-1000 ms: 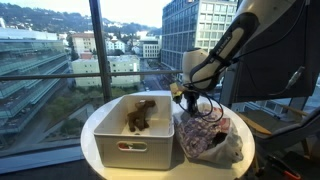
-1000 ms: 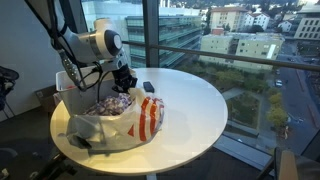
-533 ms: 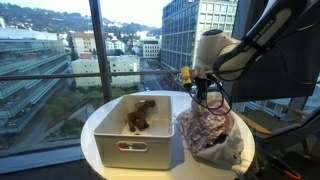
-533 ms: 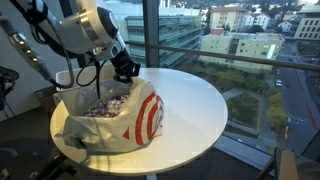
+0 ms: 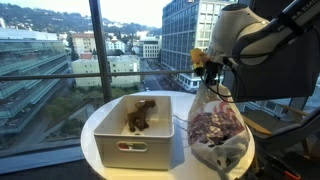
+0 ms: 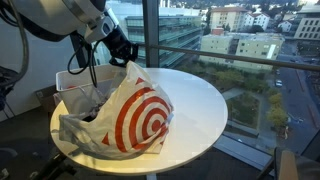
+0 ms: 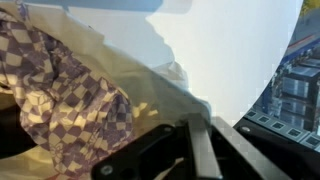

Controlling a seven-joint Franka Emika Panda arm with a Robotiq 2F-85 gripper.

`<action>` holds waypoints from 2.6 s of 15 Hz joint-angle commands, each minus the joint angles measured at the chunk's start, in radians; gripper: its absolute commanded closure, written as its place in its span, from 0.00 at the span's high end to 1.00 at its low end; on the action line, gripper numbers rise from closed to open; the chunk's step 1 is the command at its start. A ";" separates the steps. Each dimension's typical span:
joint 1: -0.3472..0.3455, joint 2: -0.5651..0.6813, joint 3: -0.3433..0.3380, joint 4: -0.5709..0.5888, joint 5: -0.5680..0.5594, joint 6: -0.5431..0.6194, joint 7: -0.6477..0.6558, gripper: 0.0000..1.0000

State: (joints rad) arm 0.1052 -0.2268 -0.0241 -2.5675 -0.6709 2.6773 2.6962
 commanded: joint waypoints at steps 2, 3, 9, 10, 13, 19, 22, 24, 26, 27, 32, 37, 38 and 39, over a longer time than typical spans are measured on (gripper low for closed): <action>-0.050 0.002 0.079 -0.027 0.074 0.093 -0.130 0.00; 0.006 0.017 0.031 -0.019 0.063 0.109 -0.158 0.00; 0.036 0.002 0.037 0.000 0.048 0.221 -0.311 0.00; 0.043 -0.006 0.038 0.003 0.048 0.236 -0.338 0.00; 0.073 -0.013 0.035 0.029 0.081 0.212 -0.410 0.00; 0.059 0.029 0.085 0.063 0.330 0.057 -0.622 0.48; 0.048 -0.023 0.120 0.069 0.433 -0.127 -0.717 0.73; 0.052 -0.076 0.139 0.062 0.492 -0.221 -0.793 0.86; 0.063 -0.127 0.155 0.054 0.541 -0.286 -0.880 0.99; 0.064 -0.137 0.168 0.061 0.553 -0.318 -0.916 1.00; 0.066 -0.050 0.267 0.169 0.523 -0.375 -1.024 1.00; 0.090 0.130 0.327 0.382 0.551 -0.425 -1.120 1.00; 0.101 0.177 0.332 0.425 0.565 -0.433 -1.149 1.00; 0.112 0.219 0.337 0.463 0.573 -0.441 -1.174 1.00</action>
State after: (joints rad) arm 0.1920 -0.1531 0.3042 -2.2617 -0.1349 2.2874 1.6094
